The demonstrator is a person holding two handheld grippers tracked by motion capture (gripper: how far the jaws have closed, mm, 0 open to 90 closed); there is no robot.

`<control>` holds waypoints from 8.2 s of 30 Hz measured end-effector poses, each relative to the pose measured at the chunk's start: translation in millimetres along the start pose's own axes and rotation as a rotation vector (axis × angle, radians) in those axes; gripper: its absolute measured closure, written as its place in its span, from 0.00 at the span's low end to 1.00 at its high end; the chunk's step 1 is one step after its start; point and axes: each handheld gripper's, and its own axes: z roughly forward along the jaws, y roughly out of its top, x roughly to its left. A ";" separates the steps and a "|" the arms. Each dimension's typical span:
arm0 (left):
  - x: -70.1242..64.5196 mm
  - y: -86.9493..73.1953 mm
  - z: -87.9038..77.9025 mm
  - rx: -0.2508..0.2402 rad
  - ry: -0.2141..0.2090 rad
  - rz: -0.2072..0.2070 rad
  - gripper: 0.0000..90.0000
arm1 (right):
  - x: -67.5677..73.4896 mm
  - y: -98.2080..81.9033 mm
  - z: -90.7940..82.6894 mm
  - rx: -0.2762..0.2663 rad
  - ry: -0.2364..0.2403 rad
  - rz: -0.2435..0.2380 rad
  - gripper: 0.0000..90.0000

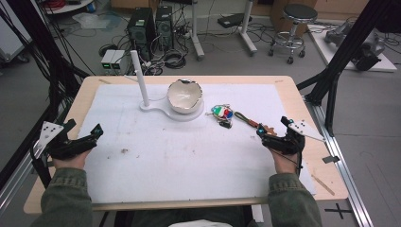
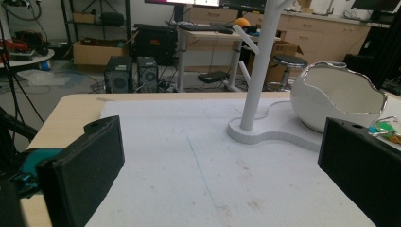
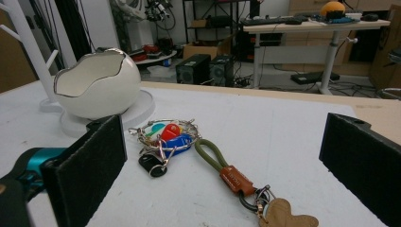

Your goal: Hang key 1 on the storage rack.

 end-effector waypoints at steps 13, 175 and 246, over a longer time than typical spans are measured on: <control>1.6 0.6 0.7 0.006 0.000 0.012 0.02 | 1.4 -0.1 0.1 0.017 0.012 0.019 0.01; 8.2 -0.2 0.9 -0.003 -0.011 -0.004 0.02 | -38.7 33.4 143.7 0.933 0.177 -0.030 0.86; 14.2 -0.3 21.2 0.001 -0.005 0.027 0.02 | 129.3 179.8 152.4 0.642 0.484 -0.109 0.86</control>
